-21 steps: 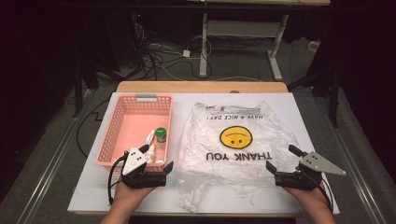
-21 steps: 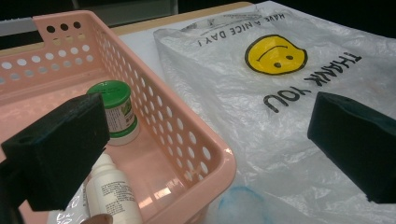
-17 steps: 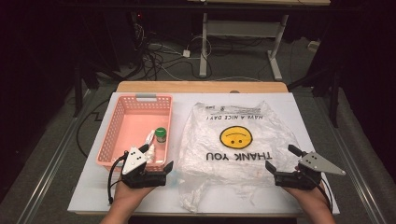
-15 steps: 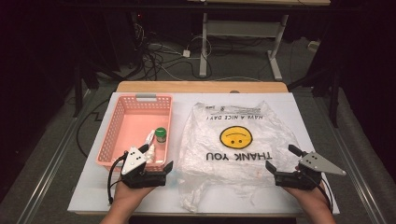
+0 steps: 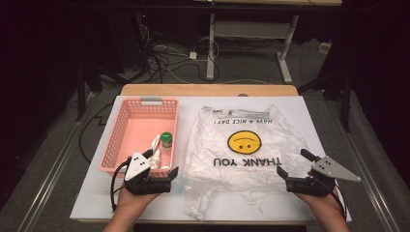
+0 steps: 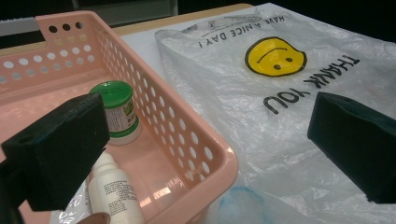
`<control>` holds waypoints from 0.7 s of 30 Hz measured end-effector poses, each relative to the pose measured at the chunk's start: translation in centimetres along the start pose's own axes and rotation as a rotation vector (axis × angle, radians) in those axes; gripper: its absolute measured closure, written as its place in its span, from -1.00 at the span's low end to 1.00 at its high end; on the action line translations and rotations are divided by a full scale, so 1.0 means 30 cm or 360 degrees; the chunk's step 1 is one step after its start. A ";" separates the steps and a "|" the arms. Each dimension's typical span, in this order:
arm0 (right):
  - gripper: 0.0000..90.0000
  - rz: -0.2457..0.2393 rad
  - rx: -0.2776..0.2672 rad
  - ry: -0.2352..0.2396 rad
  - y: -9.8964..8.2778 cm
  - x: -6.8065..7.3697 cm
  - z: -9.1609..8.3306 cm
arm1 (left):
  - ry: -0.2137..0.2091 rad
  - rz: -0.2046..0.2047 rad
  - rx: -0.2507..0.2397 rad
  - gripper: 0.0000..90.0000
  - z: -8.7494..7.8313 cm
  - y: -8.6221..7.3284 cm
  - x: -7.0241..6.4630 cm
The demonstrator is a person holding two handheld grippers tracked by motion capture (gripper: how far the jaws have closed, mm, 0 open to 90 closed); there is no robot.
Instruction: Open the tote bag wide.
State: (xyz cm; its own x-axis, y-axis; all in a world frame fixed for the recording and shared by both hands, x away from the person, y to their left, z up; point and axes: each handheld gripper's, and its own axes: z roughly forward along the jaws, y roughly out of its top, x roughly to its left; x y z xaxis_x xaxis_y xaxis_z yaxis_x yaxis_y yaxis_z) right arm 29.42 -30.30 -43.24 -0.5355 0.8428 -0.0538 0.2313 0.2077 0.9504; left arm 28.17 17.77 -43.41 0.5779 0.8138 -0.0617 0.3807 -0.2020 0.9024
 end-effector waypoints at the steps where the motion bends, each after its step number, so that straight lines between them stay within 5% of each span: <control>1: -1.00 0.0011 -0.0002 -0.0017 0.002 -0.011 -0.006 | -0.0011 0.0004 0.0000 -1.00 0.003 0.000 0.000; 14: -1.00 0.0077 0.0063 -0.0163 -0.032 -0.133 -0.046 | -0.0013 0.0011 0.0007 -1.00 0.006 0.001 -0.002; 21: -0.99 0.0177 0.0089 -0.0226 -0.059 -0.207 -0.066 | -0.0016 0.0012 0.0007 -1.00 0.005 0.002 -0.003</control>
State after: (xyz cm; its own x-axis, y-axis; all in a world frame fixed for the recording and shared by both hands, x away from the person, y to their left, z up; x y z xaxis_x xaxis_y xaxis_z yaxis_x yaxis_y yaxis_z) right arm 30.73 -36.86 -43.98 -0.3847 0.9230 0.0044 0.3299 0.1331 0.9346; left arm 28.25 17.61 -43.42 0.5877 0.8069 -0.0593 0.3794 -0.2101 0.9011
